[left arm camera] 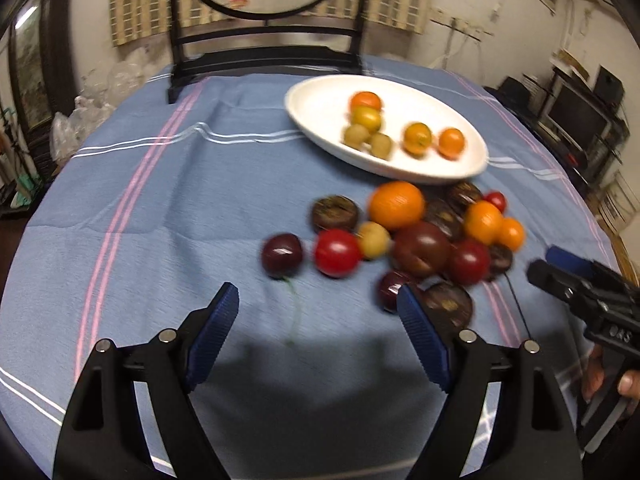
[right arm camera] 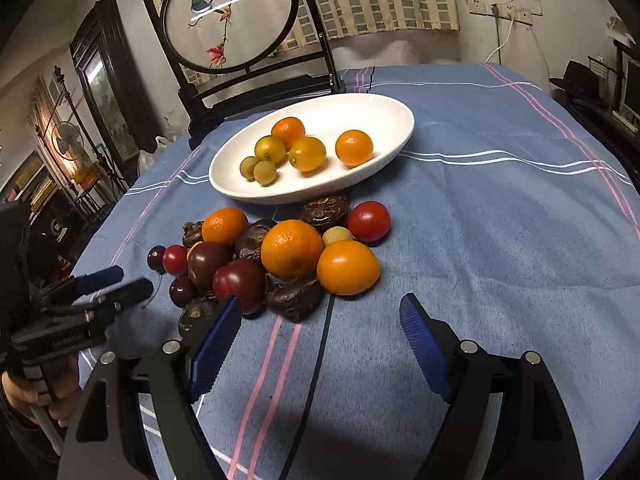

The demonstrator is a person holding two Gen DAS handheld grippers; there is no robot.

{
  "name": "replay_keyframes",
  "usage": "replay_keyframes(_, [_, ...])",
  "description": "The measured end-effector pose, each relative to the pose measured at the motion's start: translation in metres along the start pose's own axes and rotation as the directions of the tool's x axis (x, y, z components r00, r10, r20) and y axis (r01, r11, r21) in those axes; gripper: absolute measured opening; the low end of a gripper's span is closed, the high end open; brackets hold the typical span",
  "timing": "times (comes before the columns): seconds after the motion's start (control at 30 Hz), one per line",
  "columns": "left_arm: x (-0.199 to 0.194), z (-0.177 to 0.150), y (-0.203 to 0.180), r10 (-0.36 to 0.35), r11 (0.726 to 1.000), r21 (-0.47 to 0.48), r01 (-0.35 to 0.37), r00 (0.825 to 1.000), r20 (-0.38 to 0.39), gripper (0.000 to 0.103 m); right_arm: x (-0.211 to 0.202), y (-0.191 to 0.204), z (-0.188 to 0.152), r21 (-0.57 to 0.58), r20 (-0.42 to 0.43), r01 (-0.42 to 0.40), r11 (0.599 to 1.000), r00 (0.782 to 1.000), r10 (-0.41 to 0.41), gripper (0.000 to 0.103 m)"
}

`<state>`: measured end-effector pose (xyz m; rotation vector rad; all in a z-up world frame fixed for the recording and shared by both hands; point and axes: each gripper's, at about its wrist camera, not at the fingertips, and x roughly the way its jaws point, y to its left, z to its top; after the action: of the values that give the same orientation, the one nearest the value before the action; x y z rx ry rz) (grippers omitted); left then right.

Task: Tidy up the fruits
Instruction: 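Grasp a dark purple round fruit with the left tool while the right grasps an orange tomato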

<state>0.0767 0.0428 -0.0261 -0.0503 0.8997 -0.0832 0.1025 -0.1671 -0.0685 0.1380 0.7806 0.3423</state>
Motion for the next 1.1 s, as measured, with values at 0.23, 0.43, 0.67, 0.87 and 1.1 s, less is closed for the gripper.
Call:
replay_keyframes(0.23, [0.002,-0.010,-0.031,-0.066,0.996,0.048,0.068,0.997,-0.046,0.080,-0.002,-0.001,-0.002,-0.019,-0.015,0.010,1.000,1.000,-0.010,0.082])
replay_keyframes(0.43, [0.007,-0.013,-0.063,-0.077,0.987,0.140,0.084,0.995,-0.060,0.076,-0.006,-0.004,-0.003,-0.025,-0.015,0.004,1.000,1.000,-0.004,0.082])
replay_keyframes(0.67, [0.029,-0.009,-0.074,-0.076,0.985,0.141,0.097,0.987,-0.142,0.047,-0.011,-0.012,-0.002,-0.016,-0.011,-0.003,1.000,1.000,0.003,0.082])
replay_keyframes(0.87, [0.038,0.003,-0.079,-0.052,0.985,0.157,0.073,0.990,-0.135,0.041,-0.009,-0.014,-0.001,-0.020,-0.017,0.008,1.000,1.000,-0.009,0.082])
replay_keyframes(1.1, [0.017,0.004,-0.063,-0.079,0.984,0.151,0.091,0.994,-0.080,0.042,0.002,-0.010,-0.001,-0.081,-0.061,0.092,0.992,0.993,-0.097,0.082])
